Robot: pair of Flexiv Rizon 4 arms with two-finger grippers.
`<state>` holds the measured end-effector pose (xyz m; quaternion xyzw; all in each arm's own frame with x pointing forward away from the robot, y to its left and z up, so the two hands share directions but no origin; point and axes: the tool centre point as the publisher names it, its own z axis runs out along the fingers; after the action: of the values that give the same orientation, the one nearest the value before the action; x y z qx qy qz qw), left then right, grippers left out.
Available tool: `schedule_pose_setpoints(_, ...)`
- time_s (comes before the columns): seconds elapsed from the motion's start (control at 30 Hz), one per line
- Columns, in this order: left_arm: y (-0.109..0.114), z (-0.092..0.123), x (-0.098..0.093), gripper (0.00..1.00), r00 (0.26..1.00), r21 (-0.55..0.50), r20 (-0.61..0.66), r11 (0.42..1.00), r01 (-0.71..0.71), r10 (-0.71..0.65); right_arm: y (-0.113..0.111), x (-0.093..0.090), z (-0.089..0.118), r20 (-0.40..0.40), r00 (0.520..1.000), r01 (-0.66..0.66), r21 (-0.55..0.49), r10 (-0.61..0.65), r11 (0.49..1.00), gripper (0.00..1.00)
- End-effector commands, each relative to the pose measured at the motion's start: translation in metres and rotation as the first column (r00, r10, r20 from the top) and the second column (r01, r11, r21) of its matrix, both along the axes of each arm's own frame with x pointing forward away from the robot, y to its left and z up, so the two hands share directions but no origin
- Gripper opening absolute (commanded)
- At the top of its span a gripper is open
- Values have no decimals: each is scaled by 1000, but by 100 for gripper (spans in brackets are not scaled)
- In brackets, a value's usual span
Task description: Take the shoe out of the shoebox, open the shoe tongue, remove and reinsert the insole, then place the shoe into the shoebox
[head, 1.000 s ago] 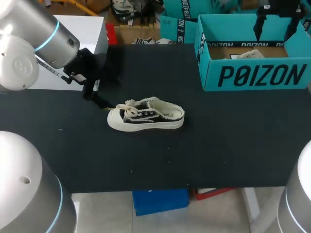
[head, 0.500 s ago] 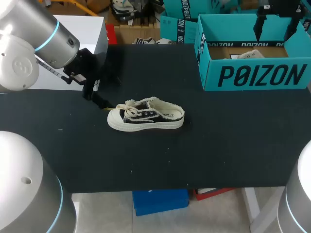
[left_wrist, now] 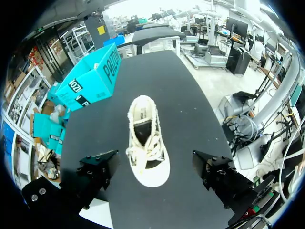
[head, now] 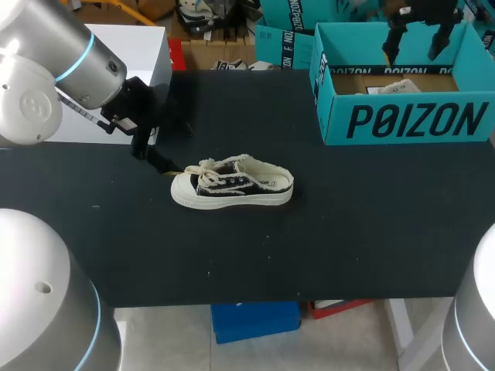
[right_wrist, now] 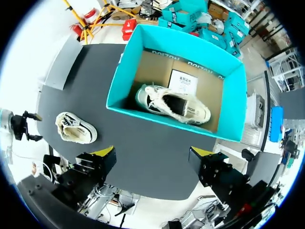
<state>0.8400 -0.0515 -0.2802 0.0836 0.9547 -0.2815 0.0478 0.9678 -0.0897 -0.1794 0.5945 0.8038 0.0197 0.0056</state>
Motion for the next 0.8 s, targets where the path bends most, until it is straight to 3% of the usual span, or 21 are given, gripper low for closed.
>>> schedule_pose_setpoints(0.03, 0, -2, 0, 100, 1000, -2, 4, 1000, 1, -1, 18, -31, -6, 94, 975, -202, -10, 202, 979, 100)
schedule_pose_setpoints(0.27, 0, -2, 0, 100, 1000, -2, 4, 1000, 1, -1, 44, -65, -17, 203, 883, -429, -23, 424, 903, 100)
schedule_pose_setpoints(0.4, 0, -2, 0, 100, 1000, -2, 4, 1000, 1, -1, 56, -83, -25, 259, 795, -559, -41, 549, 828, 100)
schedule_pose_setpoints(0.57, 0, -2, 0, 100, 1000, -2, 4, 1000, 1, -1, 71, -103, -37, 233, 649, -735, -54, 724, 676, 100)
schedule_pose_setpoints(0.67, 0, -2, 0, 100, 1000, -2, 4, 1000, 1, -1, 78, -121, -38, 221, 530, -845, 54, 819, 532, 100)
schedule_pose_setpoints(0.8, 0, -2, 0, 100, 1000, -2, 4, 1000, 1, -1, 78, -121, -38, 221, 530, -845, 54, 819, 532, 100)
